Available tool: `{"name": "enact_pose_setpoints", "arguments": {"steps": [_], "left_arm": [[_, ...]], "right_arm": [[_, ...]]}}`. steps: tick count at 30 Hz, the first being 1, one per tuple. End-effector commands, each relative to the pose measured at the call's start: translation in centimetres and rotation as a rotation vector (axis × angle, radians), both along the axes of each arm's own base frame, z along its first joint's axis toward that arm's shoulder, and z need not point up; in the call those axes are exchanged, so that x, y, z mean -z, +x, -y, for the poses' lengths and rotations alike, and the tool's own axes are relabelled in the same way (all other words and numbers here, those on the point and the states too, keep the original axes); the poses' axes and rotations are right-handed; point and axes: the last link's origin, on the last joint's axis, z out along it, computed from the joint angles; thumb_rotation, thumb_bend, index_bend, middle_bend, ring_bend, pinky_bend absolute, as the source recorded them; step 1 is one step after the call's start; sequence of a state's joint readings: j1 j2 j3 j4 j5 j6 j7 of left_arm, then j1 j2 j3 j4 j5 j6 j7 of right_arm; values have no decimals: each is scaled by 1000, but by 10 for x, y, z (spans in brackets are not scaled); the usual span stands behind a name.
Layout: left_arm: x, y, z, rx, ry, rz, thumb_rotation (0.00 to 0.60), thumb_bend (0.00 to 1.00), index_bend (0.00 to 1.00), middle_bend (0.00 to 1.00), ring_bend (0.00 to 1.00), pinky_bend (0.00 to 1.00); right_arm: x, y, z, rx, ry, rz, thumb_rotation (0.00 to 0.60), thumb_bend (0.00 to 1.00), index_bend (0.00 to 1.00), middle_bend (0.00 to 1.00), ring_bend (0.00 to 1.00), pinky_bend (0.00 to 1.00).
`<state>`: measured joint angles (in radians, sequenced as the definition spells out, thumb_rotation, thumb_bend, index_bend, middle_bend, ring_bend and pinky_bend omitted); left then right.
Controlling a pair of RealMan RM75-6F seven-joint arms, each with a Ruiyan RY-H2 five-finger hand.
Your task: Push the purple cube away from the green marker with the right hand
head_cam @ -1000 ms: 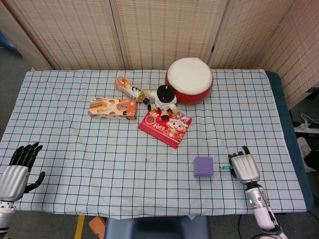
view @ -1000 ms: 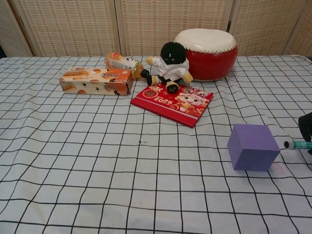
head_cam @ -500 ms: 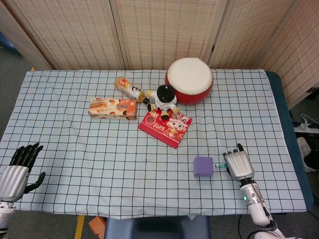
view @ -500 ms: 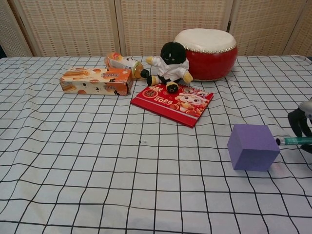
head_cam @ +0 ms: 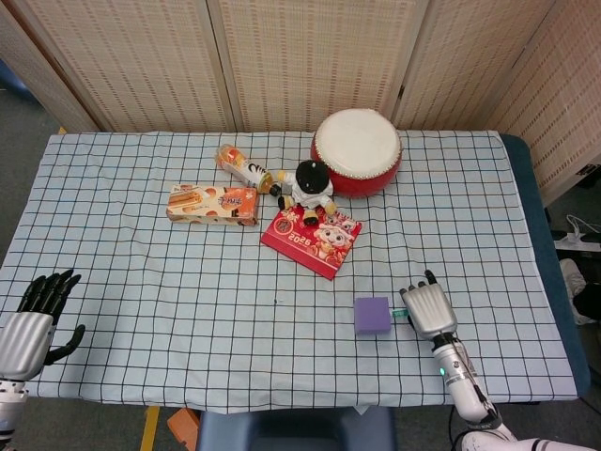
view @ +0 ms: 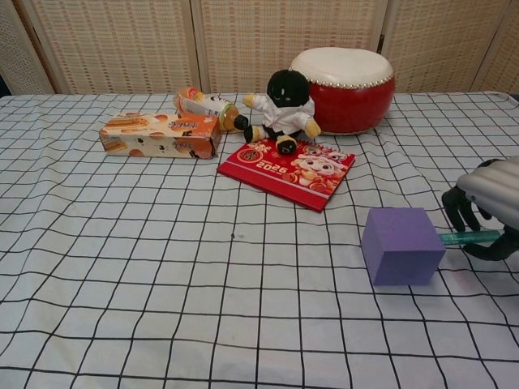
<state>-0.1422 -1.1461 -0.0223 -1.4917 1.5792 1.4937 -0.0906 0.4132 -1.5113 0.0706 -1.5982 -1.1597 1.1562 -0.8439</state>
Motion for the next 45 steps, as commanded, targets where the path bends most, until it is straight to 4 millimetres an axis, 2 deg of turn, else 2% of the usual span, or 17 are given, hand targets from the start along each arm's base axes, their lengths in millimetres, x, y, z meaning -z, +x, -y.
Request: {"name": "enact_pose_setpoints", "arguments": {"steps": [1,13,25,29,32,37,45], "left_arm": [[0,0,0,-2,-1,1,600,414,0,0,0,17],[-1,-1,0,-2,-6,7,600,414,0,0,0,17],[-4,-1,0,-4,-10,25,600,414,0,0,0,18],[-5,-1,0,-3,-11,27,600,414,0,0,0,17],[-6,-2,0,-2,-9,32,600,414,0,0,0,17],[-7,-3,1,-3,-8,31,600,413,0,0,0,18],[-5,-1,3,3,-7,19,600,414,0,0,0,17]], "right_arm": [[5,7,2,-12,8,7,600,425,928,764,475,188],[37,65,12,-103,77,63,600,425,928,764,475,190],[80,128,20,-159,141,111,600,425,928,764,475,196],[87,138,22,-163,146,114,600,425,928,764,475,196],[97,154,25,-173,148,127,600,425,928,764,475,197],[91,149,23,-179,123,98,600,425,928,765,475,197],[54,108,1,-168,114,35,600,425,928,764,475,197]]}}
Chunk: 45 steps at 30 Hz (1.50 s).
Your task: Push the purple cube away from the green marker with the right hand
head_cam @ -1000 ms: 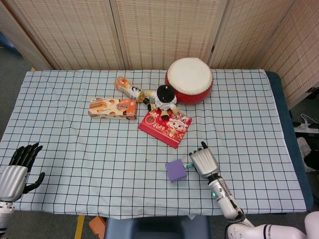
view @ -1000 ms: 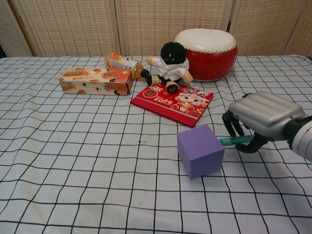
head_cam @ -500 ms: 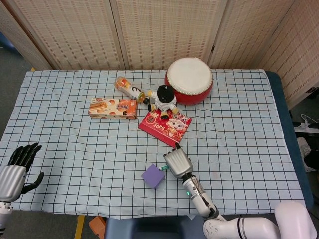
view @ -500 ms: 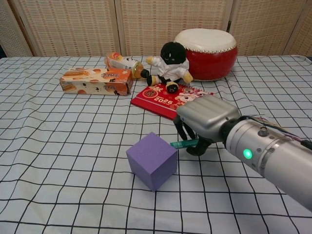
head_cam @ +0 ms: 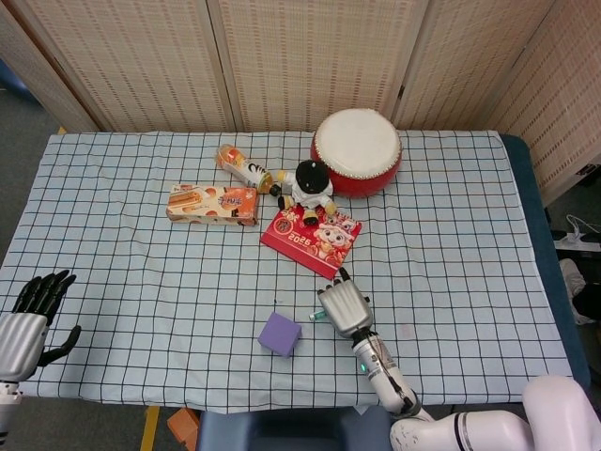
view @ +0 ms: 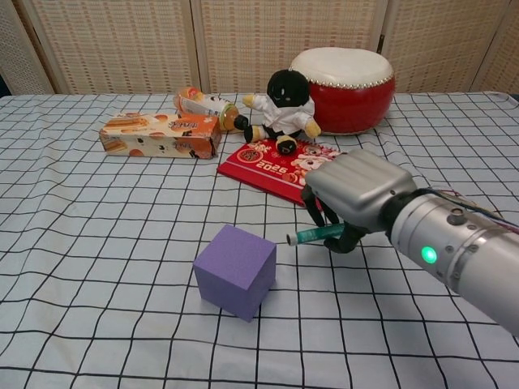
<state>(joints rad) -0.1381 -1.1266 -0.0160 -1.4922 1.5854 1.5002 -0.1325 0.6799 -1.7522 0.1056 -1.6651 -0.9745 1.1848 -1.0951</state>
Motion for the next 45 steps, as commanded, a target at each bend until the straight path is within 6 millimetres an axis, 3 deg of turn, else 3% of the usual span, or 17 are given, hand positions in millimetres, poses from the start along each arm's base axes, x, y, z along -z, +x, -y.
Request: {"name": "enact_pose_setpoints", "arguments": {"steps": [1,5,10,20,45], "left_arm": [[2,2,1,5,-2,-5,600,414,0,0,0,17],[5,3,2,13,-8,-13,600,415,0,0,0,18],[5,4,3,17,-9,-11,600,415,0,0,0,18],[1,2,3,15,-11,8,600,414,0,0,0,18],[-3,0,0,10,-25,36,600,415,0,0,0,18]], "right_arm": [[-15,-17,-15,10,18,-19,600,425,928,764,475,197],[-21,-20,-25,15,70,-7,600,425,928,764,475,197],[-14,-10,-30,3,125,0,600,425,928,765,475,199],[23,27,-24,-37,133,15,600,425,928,764,488,212],[91,128,12,-53,-22,-29,600,425,928,764,491,218]]}}
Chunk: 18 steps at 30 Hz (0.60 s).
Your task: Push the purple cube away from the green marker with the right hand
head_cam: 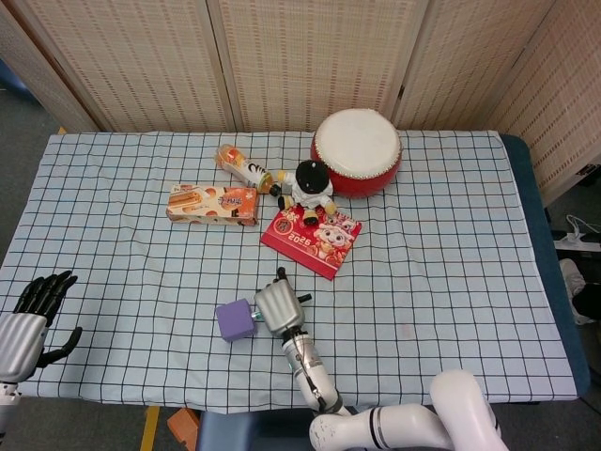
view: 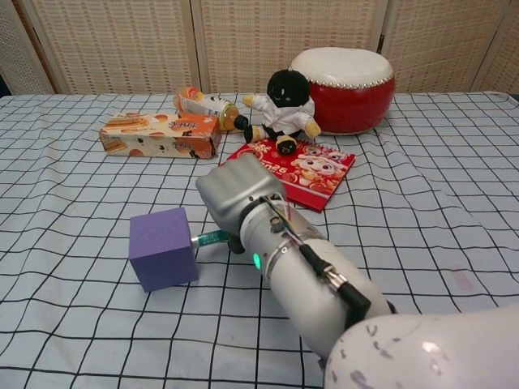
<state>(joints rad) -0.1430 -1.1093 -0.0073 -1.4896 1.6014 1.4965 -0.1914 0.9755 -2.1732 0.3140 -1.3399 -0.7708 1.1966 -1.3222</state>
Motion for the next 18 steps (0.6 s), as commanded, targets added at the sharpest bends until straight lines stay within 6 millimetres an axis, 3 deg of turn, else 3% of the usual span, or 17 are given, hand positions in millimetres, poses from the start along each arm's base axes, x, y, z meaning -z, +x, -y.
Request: {"name": "enact_pose_setpoints", "arguments": {"steps": [1,10,18], "left_arm": [[0,0,0,1,-3,0,600,415,0,0,0,18],[0,0,0,4,-5,4,600,415,0,0,0,18],[0,0,0,4,-9,1,600,416,0,0,0,17]], "right_arm": [[9,15,1,3,1,7,600,425,928,764,491,218],[22,43,0,-4,47,83,600,425,928,764,491,224],[24,40,2,-13,16,82,600,425,928,764,491,225]]}}
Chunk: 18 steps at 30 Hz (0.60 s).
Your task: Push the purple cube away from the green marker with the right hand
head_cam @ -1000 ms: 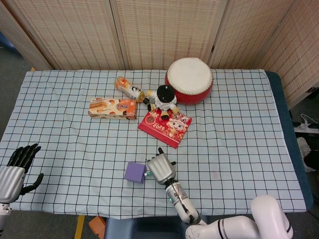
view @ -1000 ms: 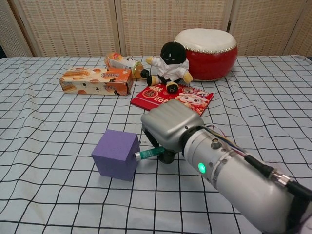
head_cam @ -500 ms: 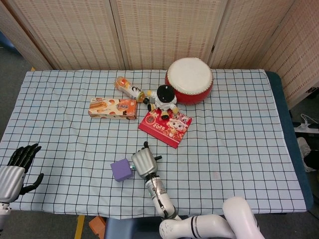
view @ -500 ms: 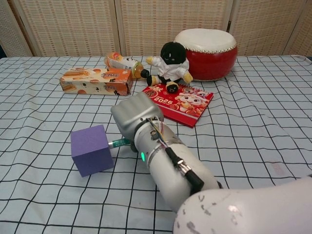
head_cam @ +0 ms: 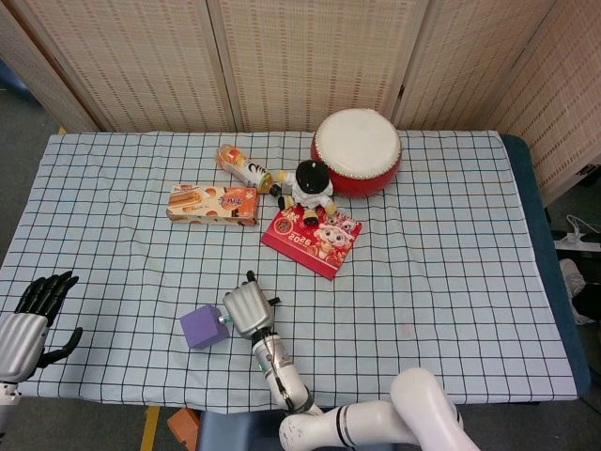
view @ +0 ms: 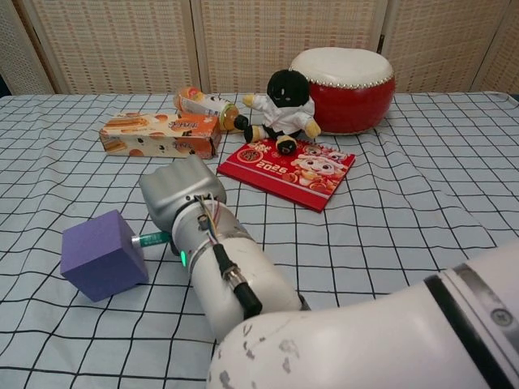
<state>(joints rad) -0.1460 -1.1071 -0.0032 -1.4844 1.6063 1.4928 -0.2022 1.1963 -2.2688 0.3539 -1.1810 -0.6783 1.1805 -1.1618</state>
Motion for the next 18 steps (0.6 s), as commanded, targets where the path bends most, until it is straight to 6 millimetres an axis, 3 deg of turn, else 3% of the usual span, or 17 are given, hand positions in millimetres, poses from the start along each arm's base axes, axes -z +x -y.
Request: {"name": "enact_pose_setpoints", "arguments": {"steps": [1,6,14,18], "left_arm": [[0,0,1,3,1,-1,600,415,0,0,0,18],[-1,1,3,5,4,0,600,414,0,0,0,18],[1,2,4,8,3,-11,600,415,0,0,0,18],[5,3,4,10,-2,-25,600,414,0,0,0,18]], "right_arm": [[-2,-10,3,4,-45,-29,600,425,928,764,491,225],[-34,-51,7,19,-123,-65,600,425,928,764,491,225],[-113,-158,-12,78,-197,-159,600,423,897,764,491,229],[-140,-211,-25,149,-214,-166,600,417,838,764,489,229]]}}
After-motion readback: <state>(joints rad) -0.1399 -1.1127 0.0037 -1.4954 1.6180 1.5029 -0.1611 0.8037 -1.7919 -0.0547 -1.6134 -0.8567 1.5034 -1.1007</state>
